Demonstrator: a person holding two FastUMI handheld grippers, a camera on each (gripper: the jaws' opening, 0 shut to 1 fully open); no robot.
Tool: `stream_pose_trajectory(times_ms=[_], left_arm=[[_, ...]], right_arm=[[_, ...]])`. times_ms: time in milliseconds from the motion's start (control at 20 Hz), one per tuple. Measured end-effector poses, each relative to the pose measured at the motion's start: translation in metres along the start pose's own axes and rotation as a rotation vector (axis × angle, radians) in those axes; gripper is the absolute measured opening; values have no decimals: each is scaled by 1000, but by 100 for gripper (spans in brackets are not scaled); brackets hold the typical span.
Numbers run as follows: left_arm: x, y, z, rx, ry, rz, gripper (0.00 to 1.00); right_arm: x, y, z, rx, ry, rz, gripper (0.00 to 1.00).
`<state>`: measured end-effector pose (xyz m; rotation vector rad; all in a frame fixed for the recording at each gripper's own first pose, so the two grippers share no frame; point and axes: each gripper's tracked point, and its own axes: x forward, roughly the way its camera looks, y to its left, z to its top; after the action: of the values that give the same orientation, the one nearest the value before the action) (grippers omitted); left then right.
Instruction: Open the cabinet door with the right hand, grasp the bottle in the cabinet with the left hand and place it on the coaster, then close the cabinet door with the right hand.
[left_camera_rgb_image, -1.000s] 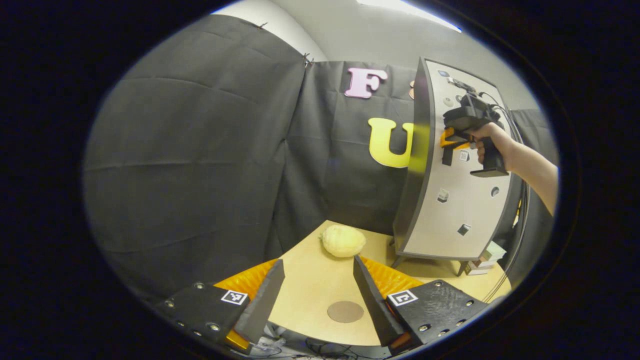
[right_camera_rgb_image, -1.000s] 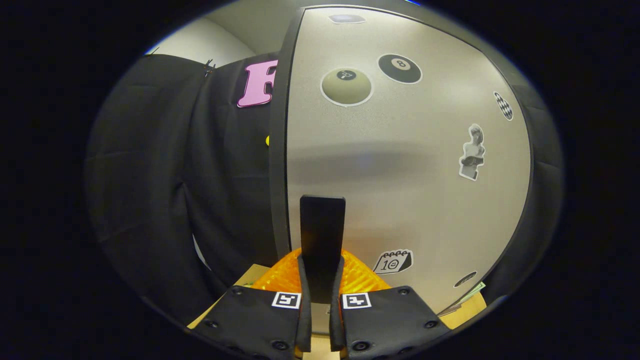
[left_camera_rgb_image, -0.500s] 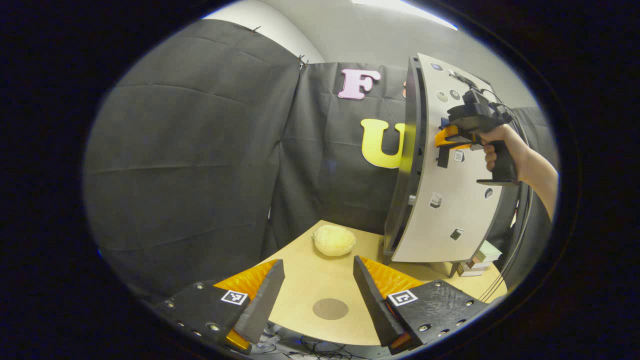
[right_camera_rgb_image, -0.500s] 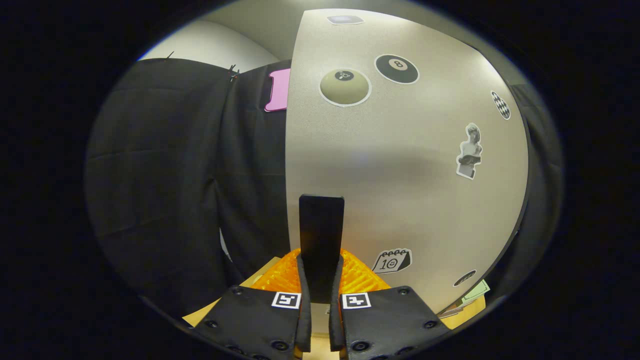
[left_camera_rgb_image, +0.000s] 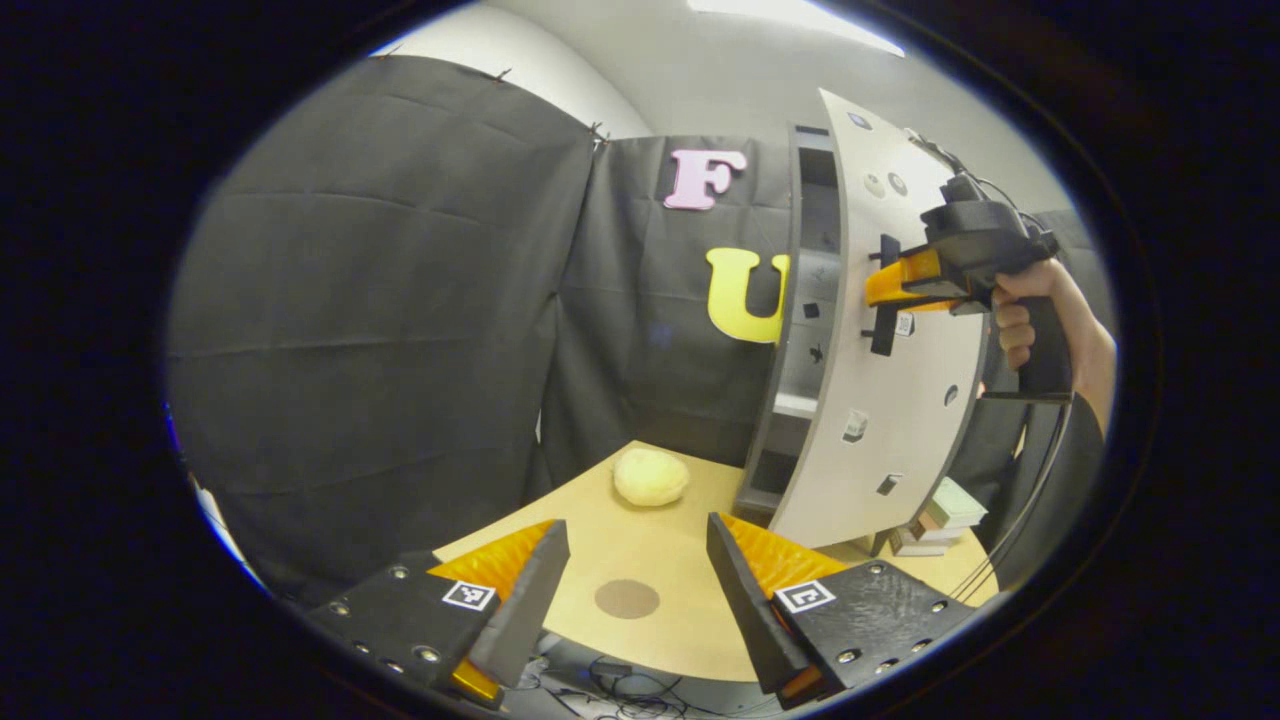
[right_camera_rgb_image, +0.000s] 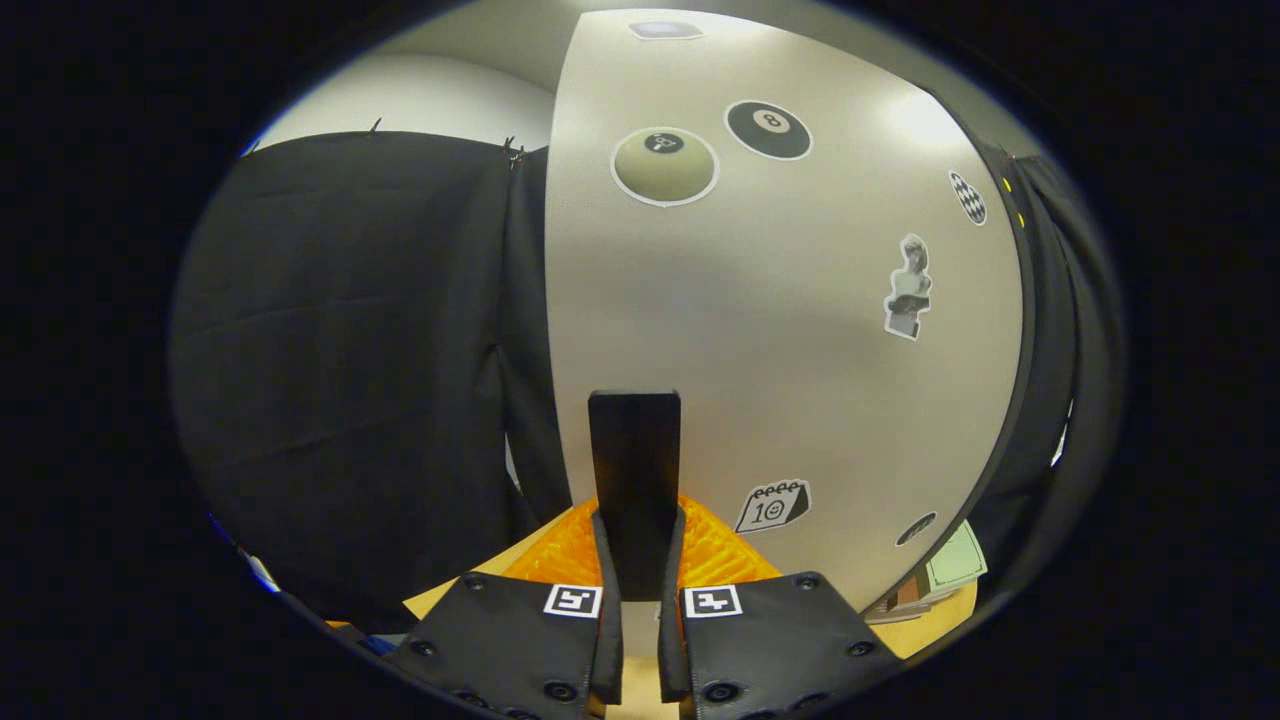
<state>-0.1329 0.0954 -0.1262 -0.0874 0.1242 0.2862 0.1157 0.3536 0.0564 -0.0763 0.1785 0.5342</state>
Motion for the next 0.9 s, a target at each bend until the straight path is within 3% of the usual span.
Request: stream_pose_trajectory(times_ms=[450, 900], left_arm=[[-59, -46, -13, -2, 34, -4, 83], [-88, -91, -22, 45, 34, -43, 83]], right_arm=[[-7, -5, 0, 29, -16, 63, 16], [-9, -17, 0, 72, -45, 37, 16]])
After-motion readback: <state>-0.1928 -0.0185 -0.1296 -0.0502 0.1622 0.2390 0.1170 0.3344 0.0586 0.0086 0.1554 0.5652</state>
